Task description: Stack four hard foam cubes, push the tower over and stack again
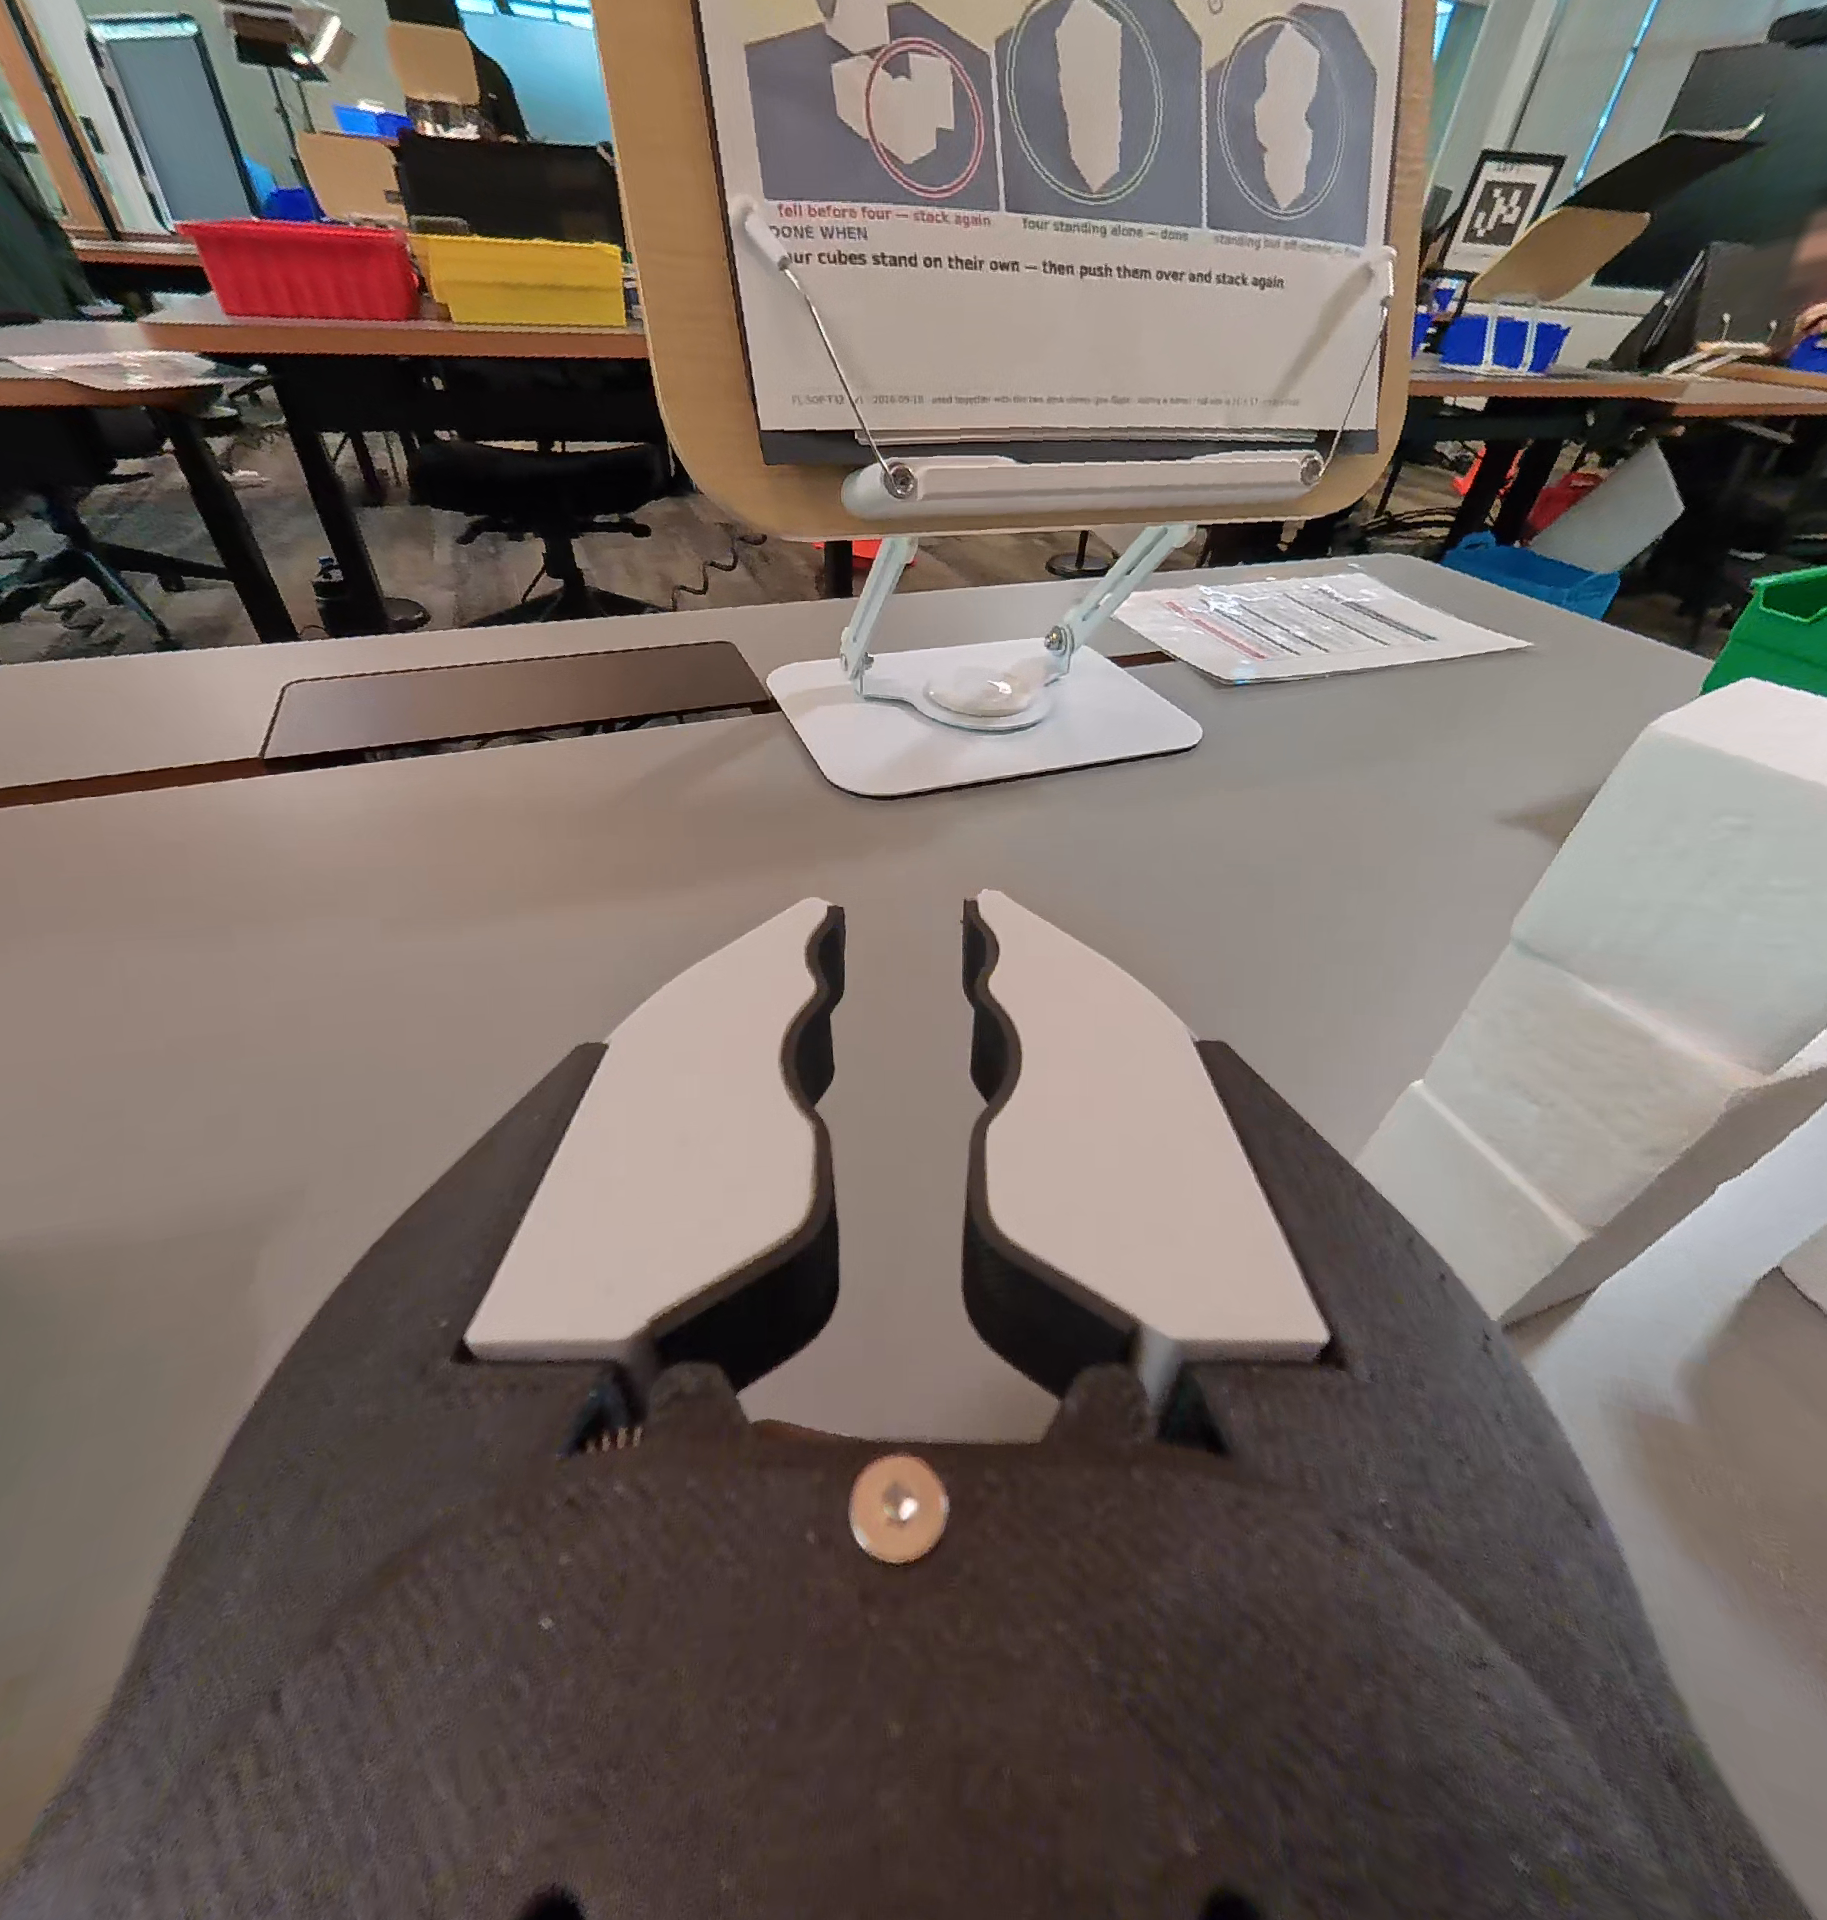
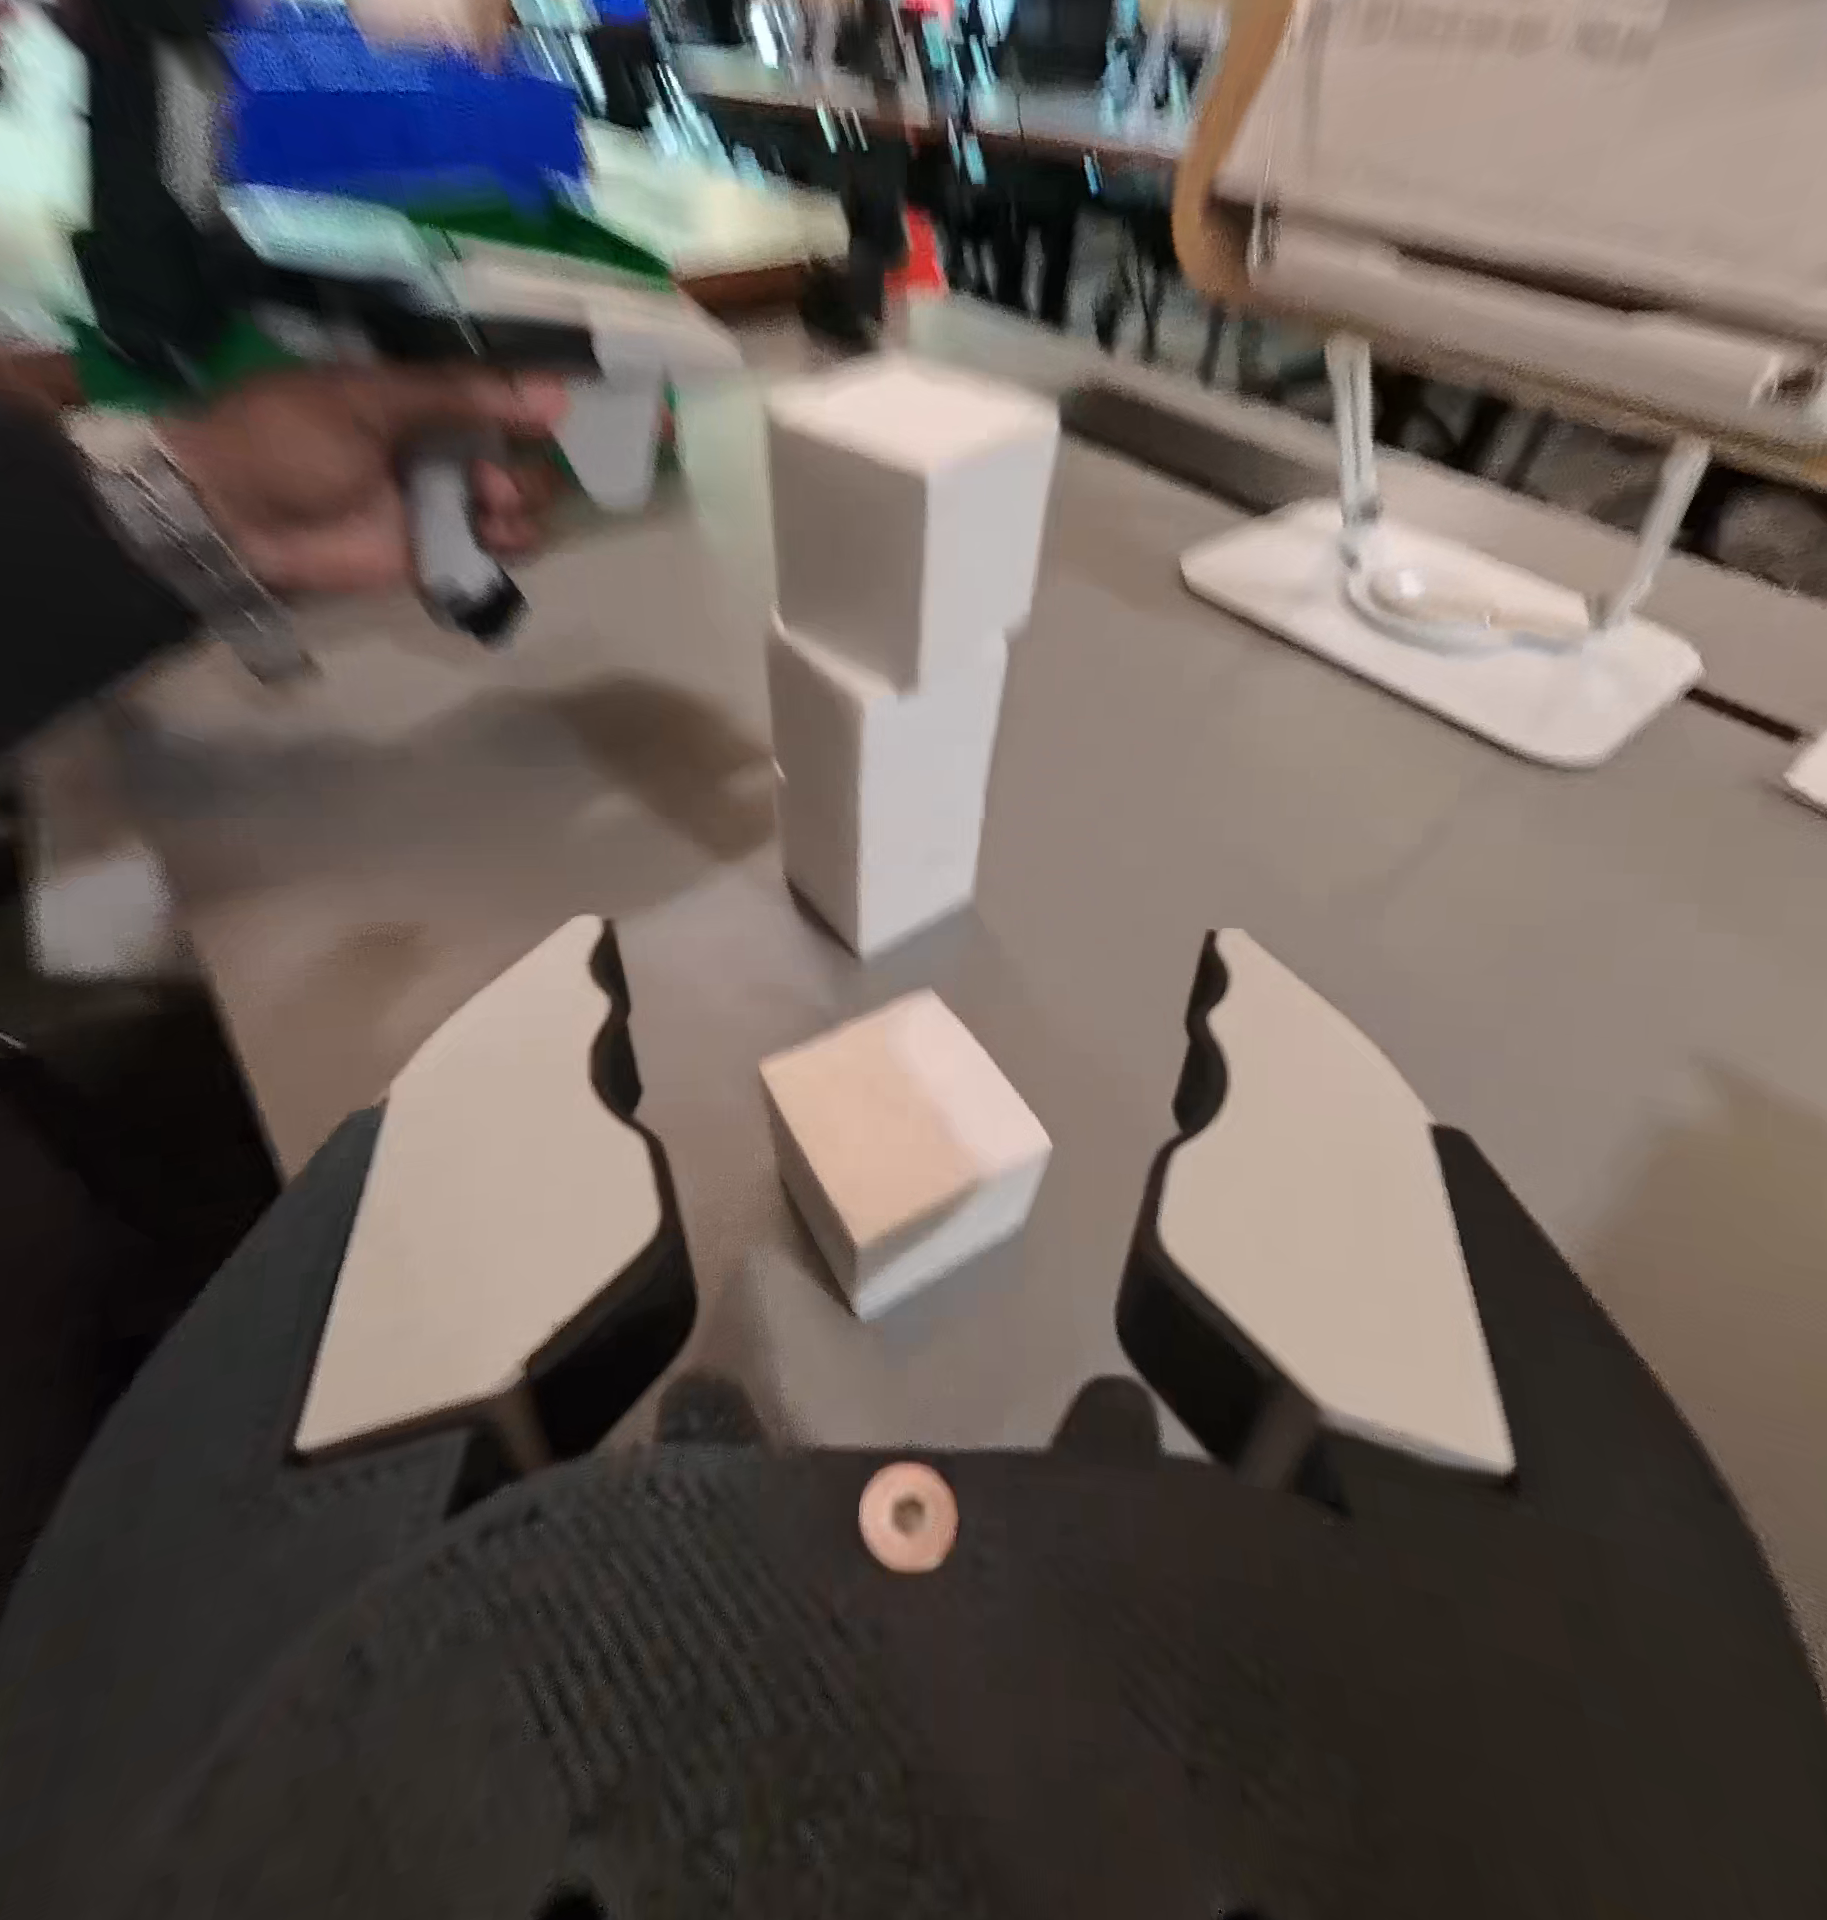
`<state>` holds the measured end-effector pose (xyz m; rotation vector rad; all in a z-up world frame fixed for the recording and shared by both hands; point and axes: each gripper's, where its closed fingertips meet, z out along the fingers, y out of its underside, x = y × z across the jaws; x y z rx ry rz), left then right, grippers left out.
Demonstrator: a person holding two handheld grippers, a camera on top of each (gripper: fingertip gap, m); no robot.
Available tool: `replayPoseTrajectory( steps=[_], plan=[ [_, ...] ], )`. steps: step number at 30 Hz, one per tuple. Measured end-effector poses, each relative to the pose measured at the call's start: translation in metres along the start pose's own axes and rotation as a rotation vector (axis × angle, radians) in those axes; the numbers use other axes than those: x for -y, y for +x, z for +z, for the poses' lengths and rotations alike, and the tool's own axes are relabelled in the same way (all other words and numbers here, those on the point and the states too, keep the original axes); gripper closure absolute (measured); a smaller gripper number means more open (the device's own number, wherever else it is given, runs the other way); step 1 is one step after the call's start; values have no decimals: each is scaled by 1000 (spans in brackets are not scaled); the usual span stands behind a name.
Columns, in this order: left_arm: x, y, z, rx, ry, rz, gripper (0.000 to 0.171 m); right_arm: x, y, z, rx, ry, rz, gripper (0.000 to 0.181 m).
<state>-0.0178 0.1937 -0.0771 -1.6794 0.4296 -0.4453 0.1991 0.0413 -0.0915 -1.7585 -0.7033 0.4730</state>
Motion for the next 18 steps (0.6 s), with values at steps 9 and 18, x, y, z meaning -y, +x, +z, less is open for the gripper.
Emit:
replayPoseTrajectory(
  steps=[9, 18],
  plan=[
    [-13, -8, -8, -44, -60, -137, 145, 81, 23, -37, -8, 534, -97, 102],
    [-16, -41, -42, 96, -50, -76, 146, 82, 57, -10, -97, 428, -2, 99]
  ],
)
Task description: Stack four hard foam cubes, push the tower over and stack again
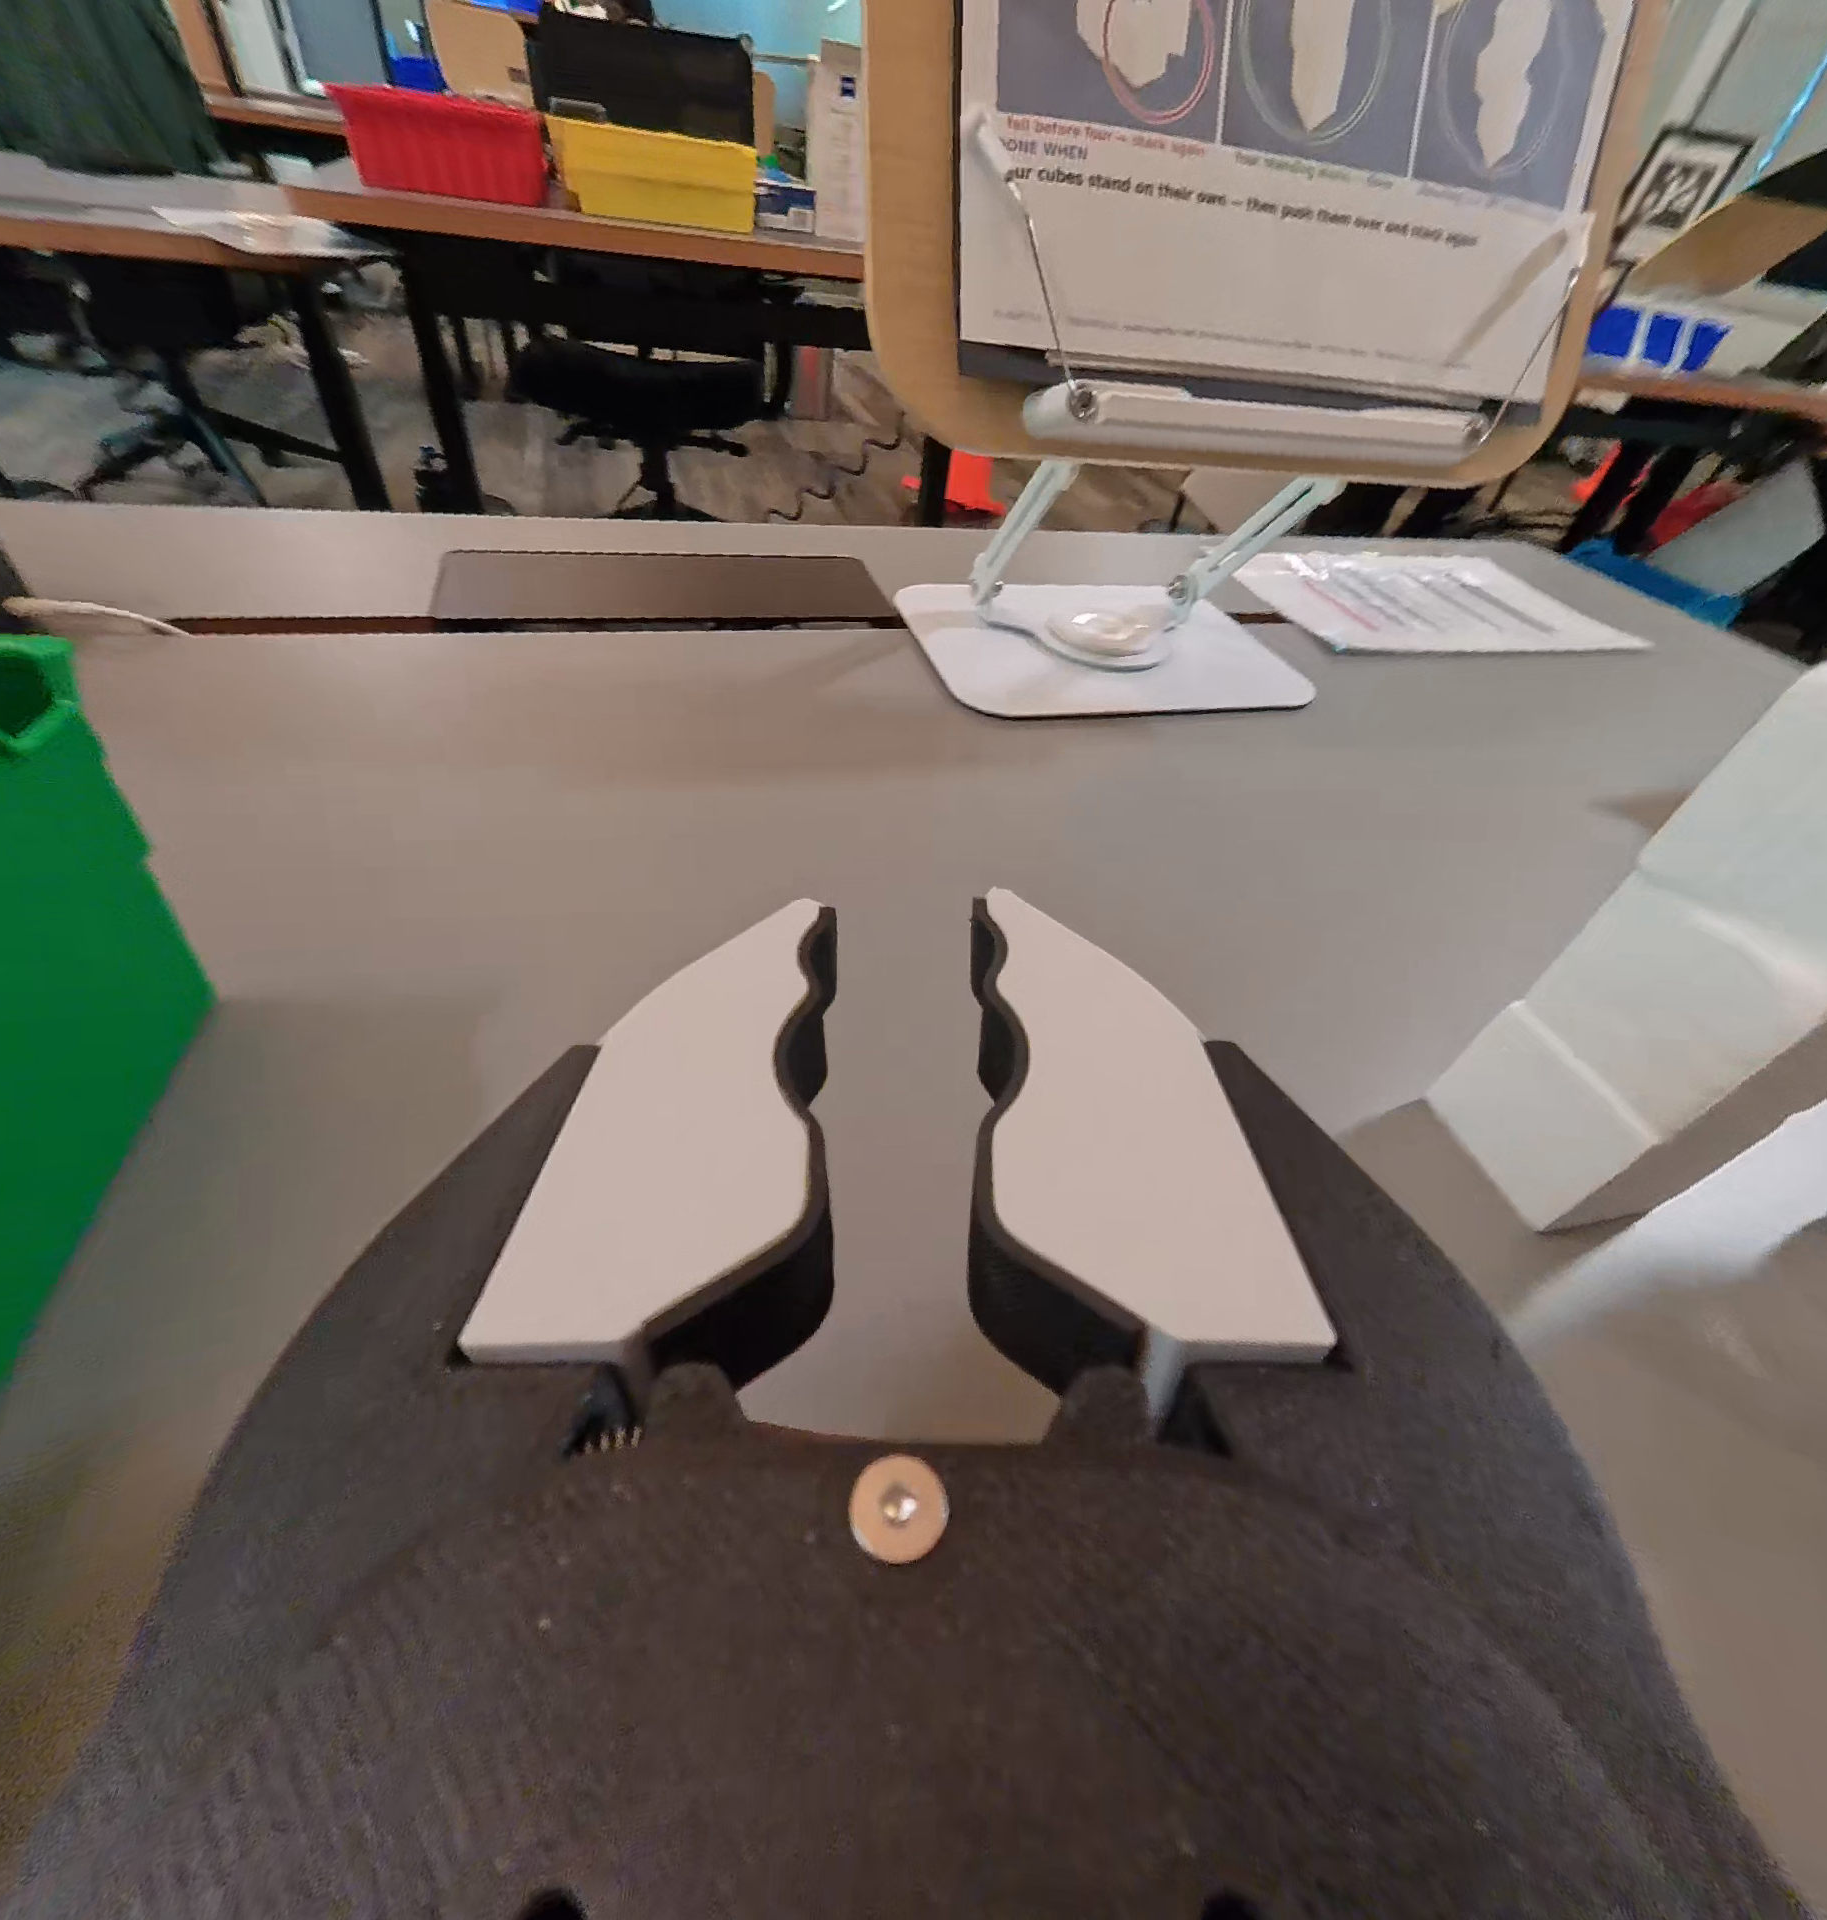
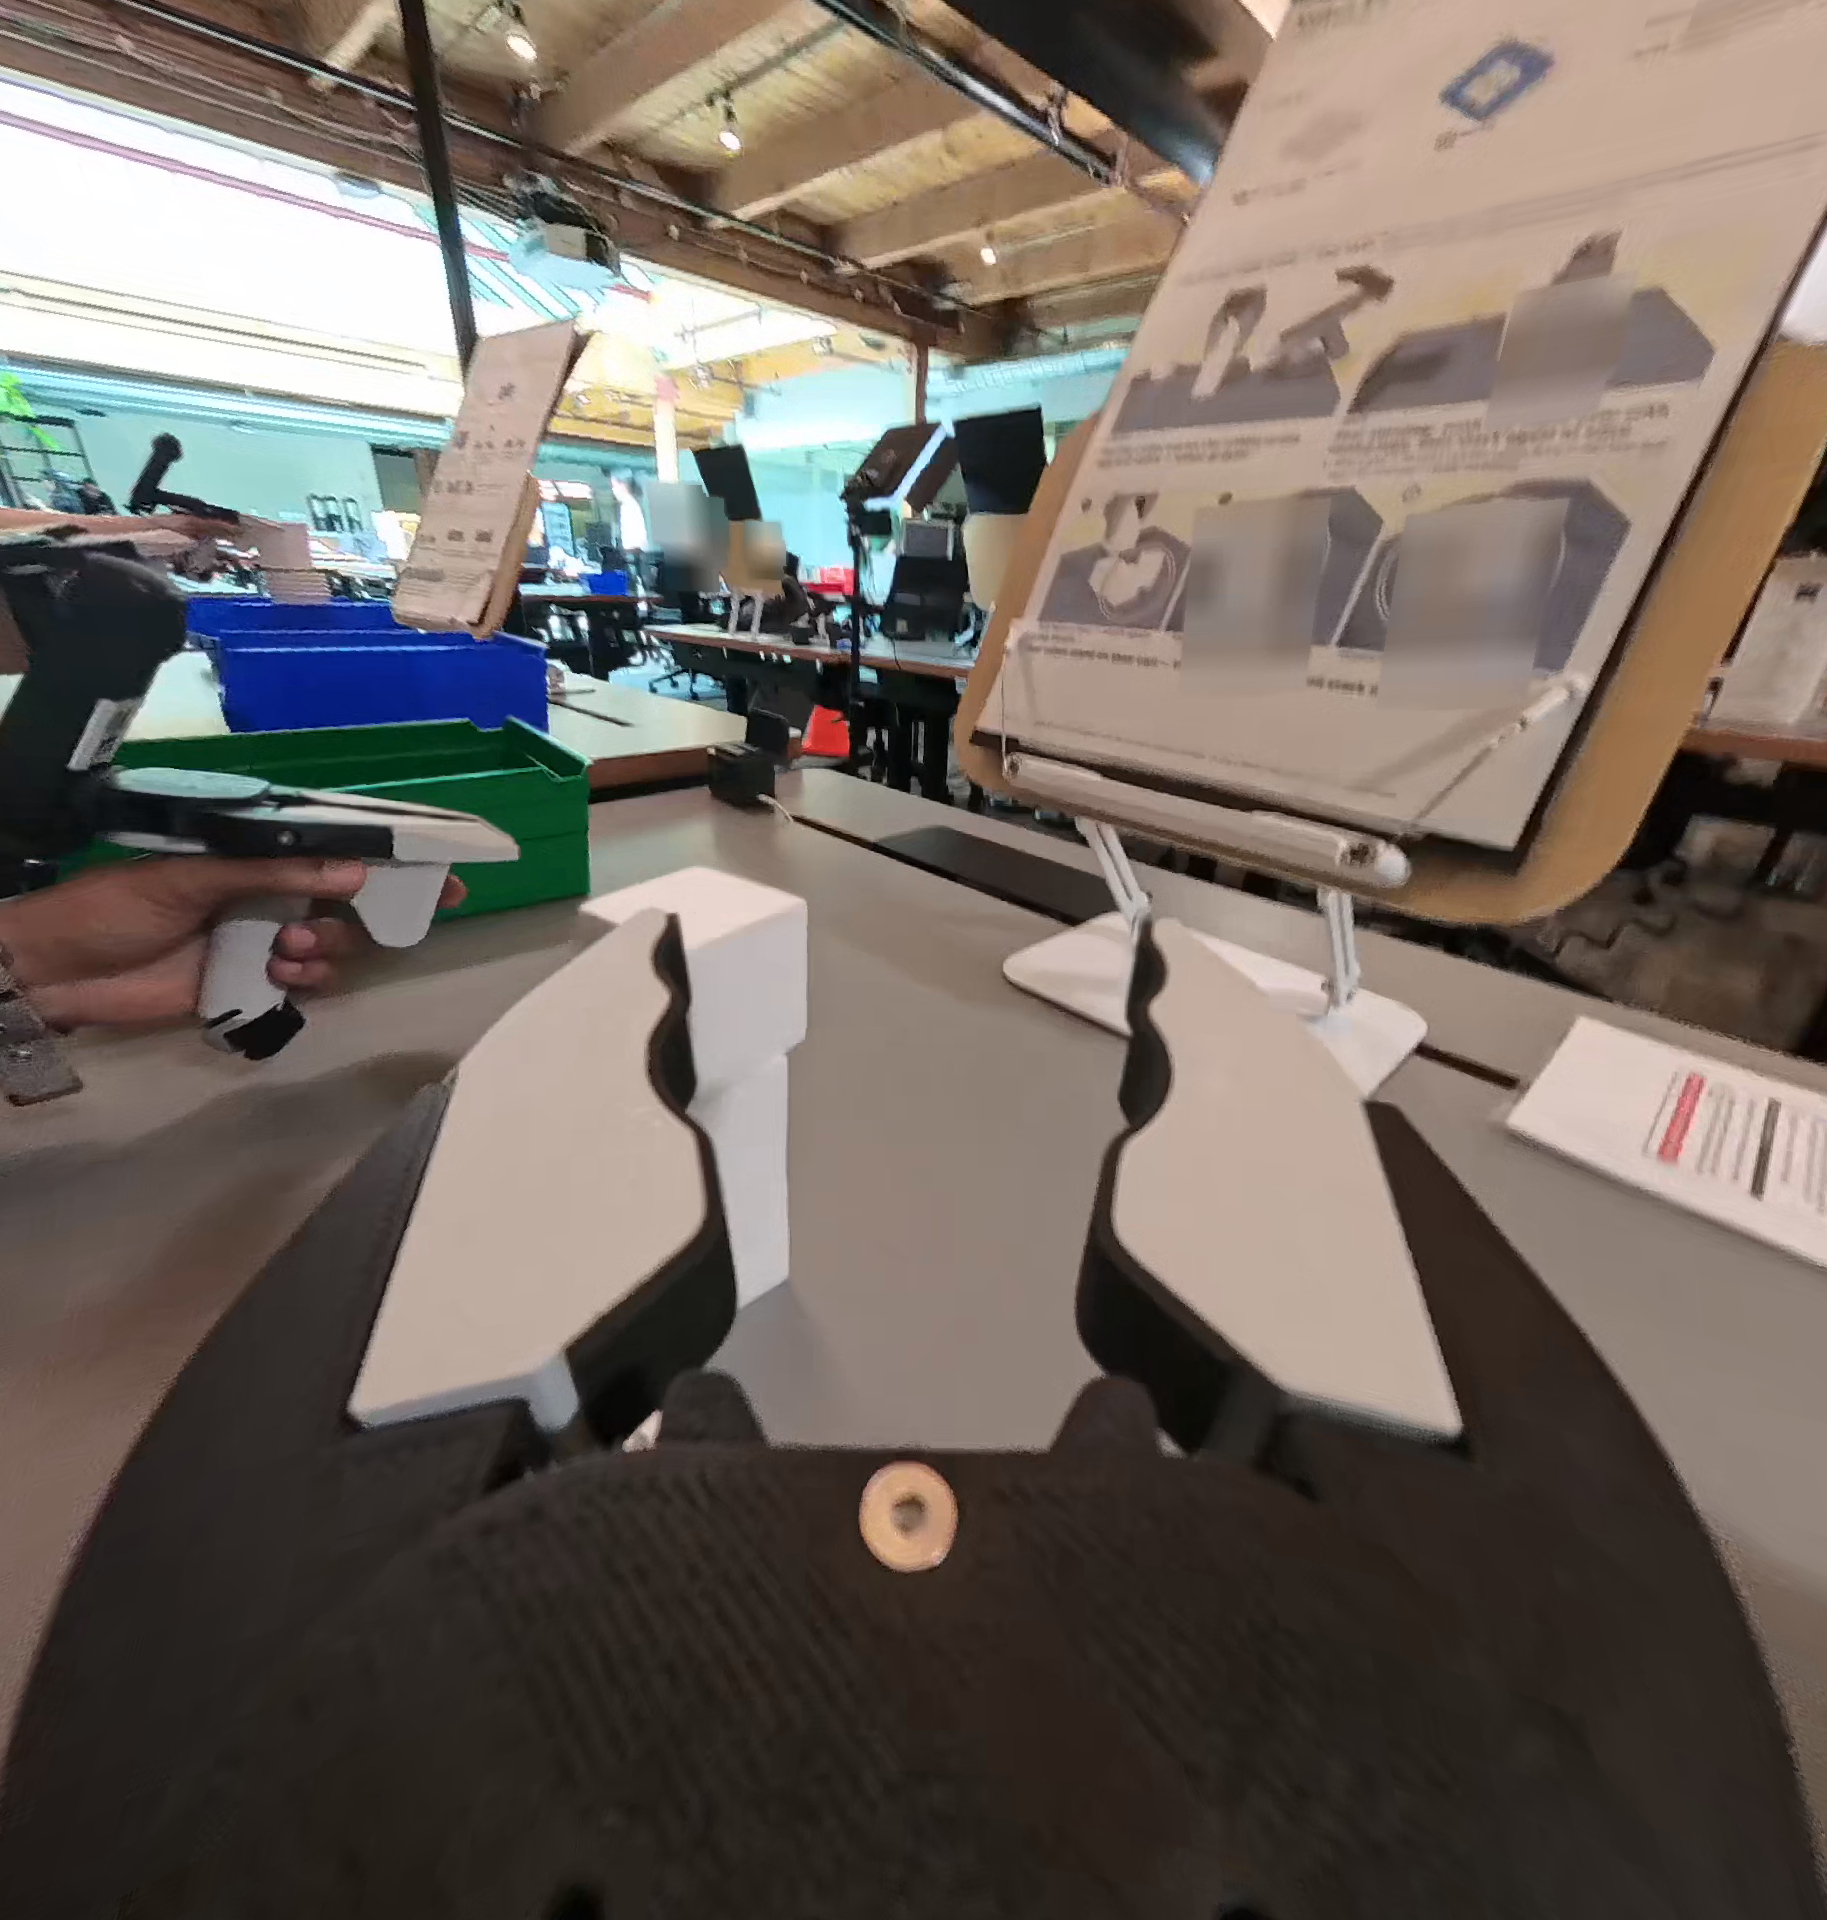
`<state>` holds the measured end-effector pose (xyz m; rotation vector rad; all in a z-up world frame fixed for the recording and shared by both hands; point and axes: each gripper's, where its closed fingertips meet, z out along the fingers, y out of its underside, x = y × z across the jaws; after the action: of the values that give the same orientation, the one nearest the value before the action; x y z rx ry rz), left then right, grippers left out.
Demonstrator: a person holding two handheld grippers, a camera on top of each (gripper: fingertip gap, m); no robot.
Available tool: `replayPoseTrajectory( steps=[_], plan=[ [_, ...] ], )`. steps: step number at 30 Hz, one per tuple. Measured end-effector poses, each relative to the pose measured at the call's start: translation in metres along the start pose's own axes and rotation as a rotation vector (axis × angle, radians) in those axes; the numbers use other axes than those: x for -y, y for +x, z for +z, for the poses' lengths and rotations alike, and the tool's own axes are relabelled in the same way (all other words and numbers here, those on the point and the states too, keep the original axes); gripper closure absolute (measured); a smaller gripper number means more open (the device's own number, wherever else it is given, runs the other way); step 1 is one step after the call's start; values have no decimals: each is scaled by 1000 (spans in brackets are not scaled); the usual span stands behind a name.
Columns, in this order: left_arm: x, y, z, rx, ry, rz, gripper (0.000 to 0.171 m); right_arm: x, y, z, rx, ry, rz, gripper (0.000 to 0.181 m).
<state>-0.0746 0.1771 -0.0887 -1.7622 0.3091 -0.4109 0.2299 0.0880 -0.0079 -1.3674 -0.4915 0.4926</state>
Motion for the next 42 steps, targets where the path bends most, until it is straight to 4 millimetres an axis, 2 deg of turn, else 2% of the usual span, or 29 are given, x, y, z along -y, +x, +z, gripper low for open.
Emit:
replayPoseTrajectory(
  steps=[6, 11, 15, 18, 20, 22, 25, 26, 28, 30, 35, 39, 42],
  plan=[
    [-10, -8, -22, 52, -28, 100, 147, 4, 12, 12, -27, 43, -159, 111],
    [-14, -26, -44, 102, -30, 56, 147, 15, 14, 20, 17, 131, -121, 133],
    [-14, -39, -60, 144, -18, 15, 146, -3, 30, 34, 28, 55, -94, 129],
    [-17, -44, -66, 157, -22, 2, 146, -10, 26, 42, 99, 20, -29, 133],
    [-18, -44, -68, 160, -26, 3, 146, -15, 22, 49, 171, 0, -68, 135],
    [-18, -43, -67, 157, -28, 3, 146, -26, 26, 58, 194, -31, -148, 134],
    [-21, -41, -64, 146, -43, 0, 146, -45, 29, 70, 279, -92, -74, 122],
    [-22, -40, -64, 143, -49, 2, 146, -50, 26, 71, 326, -127, 3, 118],
    [-23, -38, -63, 139, -52, 12, 146, -55, 16, 71, 428, -184, 153, 100],
    [-23, -37, -62, 136, -54, 16, 146, -51, 6, 68, 510, -170, 215, 98],
    [-24, -37, -62, 130, -61, 9, 146, -42, -21, 66, 550, -89, 59, 92],
    [-23, -37, -63, 128, -54, 0, 146, -45, -41, 67, 606, -114, 41, 90],
    [-24, -37, -63, 126, -56, -6, 145, -48, -48, 68, 622, -131, 17, 94]
  ],
)
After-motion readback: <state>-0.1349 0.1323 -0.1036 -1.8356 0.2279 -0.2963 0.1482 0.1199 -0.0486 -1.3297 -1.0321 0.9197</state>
